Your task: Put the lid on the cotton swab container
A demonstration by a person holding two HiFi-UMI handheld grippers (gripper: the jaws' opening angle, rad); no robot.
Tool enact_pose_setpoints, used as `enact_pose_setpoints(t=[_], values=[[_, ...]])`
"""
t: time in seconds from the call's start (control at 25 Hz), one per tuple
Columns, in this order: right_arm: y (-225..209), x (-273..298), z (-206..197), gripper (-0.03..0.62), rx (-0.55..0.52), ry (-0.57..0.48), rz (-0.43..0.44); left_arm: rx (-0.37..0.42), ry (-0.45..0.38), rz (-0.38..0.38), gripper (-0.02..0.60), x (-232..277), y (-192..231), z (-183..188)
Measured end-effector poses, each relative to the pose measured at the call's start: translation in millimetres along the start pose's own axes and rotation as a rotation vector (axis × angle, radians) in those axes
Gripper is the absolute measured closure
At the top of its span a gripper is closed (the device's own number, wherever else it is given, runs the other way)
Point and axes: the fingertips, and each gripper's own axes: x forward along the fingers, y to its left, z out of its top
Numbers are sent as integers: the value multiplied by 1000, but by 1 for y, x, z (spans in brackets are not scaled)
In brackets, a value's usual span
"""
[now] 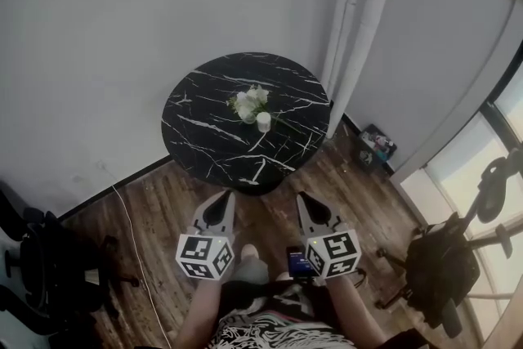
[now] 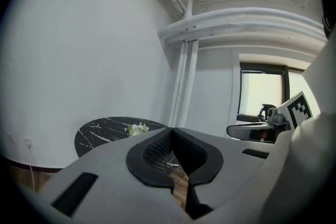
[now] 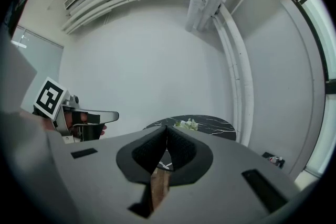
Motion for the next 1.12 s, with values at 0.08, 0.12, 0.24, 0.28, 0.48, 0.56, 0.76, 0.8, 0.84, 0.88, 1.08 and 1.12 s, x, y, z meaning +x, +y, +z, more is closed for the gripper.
enact_pose_setpoints(t=[0.08, 0.12, 0.24, 0.28, 0.48, 0.56, 0.76, 0.8, 0.84, 0.88, 1.08, 1.12], values=[[-3, 2, -2, 577, 0, 7, -5, 3, 6, -5, 568, 4, -1, -1], [-5, 4, -2, 576, 4, 10, -5, 1, 11, -5, 568, 6, 0, -2], [-10, 11, -3, 577, 7, 21, -9, -16, 20, 0, 568, 16, 7, -3], [-13, 14, -4, 576, 2, 27, -14, -22, 20, 2, 568, 21, 10, -3], [-35, 44, -15, 577, -10, 73, -35, -18, 14, 6, 568, 61, 23, -4], [-45, 59, -16, 576, -12, 87, -38, -11, 19, 5, 568, 82, 31, -4], [-73, 111, -15, 577, 7, 112, -46, -3, 37, 10, 568, 135, 65, 4], [-78, 123, -15, 576, 13, 118, -44, -8, 42, 12, 568, 146, 72, 4], [-82, 135, -16, 576, 21, 126, -42, -14, 49, 11, 568, 157, 79, 4], [-85, 147, -16, 576, 31, 135, -39, -18, 56, 10, 568, 168, 86, 4], [-99, 199, -16, 576, 53, 171, -31, -30, 93, -5, 568, 214, 114, 1], [-103, 206, -18, 576, 56, 181, -33, -33, 98, -7, 568, 221, 119, 0]])
